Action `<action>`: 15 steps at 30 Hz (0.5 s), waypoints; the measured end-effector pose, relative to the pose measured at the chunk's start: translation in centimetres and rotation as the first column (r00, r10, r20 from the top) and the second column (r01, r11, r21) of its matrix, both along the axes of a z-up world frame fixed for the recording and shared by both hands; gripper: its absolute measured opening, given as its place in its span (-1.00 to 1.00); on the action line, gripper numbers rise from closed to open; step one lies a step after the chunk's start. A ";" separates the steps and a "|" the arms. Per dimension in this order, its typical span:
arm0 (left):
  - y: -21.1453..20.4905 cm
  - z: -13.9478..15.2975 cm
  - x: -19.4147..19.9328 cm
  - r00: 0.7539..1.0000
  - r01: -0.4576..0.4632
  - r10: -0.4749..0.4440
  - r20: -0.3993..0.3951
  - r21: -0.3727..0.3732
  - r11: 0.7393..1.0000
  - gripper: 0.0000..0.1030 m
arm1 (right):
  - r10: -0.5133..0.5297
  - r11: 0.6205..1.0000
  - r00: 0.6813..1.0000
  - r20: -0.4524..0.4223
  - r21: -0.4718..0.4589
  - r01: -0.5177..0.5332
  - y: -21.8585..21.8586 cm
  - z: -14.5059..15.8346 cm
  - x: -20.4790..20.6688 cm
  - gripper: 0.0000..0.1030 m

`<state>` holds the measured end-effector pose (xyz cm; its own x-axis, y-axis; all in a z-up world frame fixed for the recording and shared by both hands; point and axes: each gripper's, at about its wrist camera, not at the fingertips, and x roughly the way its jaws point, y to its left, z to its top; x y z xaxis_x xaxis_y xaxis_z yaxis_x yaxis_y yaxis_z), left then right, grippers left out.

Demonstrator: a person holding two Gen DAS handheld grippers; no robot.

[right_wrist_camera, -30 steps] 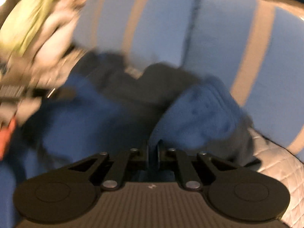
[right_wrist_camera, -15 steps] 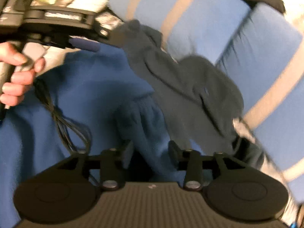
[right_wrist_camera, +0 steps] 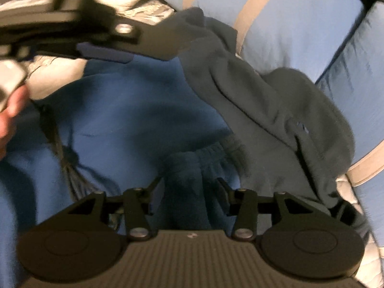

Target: Fold clothes

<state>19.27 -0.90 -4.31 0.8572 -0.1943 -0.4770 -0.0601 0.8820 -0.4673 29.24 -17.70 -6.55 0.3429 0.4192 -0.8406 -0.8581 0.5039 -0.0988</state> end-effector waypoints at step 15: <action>-0.6 -0.2 0.0 1.000 0.028 -0.028 0.000 0.024 0.999 0.60 | -0.117 0.991 0.961 0.250 0.094 0.096 -4.3 7.3 -1.0 -0.87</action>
<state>19.23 -1.49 -4.52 0.8517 -0.2066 -0.4816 -0.0355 0.8942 -0.4463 28.21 -22.02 0.78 0.5871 0.4313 -0.6850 -0.7509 0.6063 -0.2618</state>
